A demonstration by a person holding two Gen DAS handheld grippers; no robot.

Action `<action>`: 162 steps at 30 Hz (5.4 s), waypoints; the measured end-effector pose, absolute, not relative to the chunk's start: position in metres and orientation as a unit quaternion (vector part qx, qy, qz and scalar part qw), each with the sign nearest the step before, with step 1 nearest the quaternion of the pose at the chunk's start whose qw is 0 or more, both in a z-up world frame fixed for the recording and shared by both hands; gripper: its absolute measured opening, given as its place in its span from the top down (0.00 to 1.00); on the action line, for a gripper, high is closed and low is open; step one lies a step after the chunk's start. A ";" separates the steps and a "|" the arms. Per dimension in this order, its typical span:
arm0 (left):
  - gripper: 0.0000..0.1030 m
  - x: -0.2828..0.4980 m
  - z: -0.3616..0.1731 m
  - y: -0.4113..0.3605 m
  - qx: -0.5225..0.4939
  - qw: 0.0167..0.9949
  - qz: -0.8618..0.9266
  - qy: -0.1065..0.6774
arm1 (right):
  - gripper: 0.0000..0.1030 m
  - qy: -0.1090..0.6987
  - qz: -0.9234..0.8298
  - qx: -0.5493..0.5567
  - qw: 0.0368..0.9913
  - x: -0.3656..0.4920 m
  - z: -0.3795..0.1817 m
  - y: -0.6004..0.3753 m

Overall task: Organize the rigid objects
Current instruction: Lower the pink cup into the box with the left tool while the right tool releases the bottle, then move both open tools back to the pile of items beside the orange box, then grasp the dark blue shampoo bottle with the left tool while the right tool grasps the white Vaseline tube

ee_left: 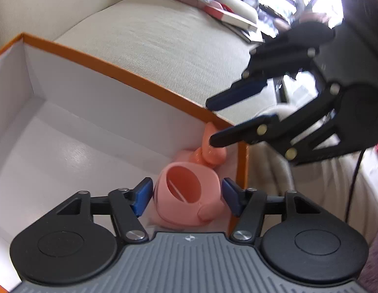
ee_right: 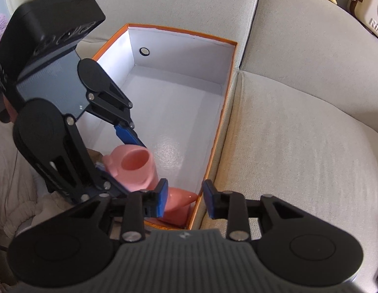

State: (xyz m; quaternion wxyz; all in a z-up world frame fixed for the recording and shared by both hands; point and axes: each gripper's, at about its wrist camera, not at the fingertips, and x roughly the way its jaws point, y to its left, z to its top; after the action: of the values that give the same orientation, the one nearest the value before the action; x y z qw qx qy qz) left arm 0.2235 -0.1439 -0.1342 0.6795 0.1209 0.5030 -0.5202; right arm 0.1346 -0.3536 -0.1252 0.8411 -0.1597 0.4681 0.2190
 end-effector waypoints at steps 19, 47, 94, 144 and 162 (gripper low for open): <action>0.54 0.224 -0.136 -0.124 0.017 0.727 -0.434 0.531 | 0.68 0.466 0.216 -0.165 0.842 0.139 -0.128 -0.346; 0.62 0.125 -0.058 0.012 -0.084 0.865 -0.218 0.444 | 0.68 0.413 0.202 -0.064 0.886 0.092 -0.104 -0.246; 0.53 0.131 -0.220 0.087 -0.272 0.745 -0.029 0.608 | 0.89 0.421 0.308 -0.260 0.813 0.095 -0.186 -0.104; 0.66 0.199 -0.163 0.187 -0.276 0.837 0.031 0.472 | 0.66 0.532 0.142 -0.303 0.777 0.260 -0.215 -0.008; 0.61 0.196 -0.199 0.187 -0.304 0.777 0.045 0.550 | 0.67 0.546 0.169 -0.287 0.769 0.251 -0.194 -0.028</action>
State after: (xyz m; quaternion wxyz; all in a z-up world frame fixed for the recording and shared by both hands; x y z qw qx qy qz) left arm 0.1962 0.1873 -0.1987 0.7770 -0.3035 0.5497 0.0449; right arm 0.2509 -0.0278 -0.1944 0.7689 -0.2870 0.5458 0.1689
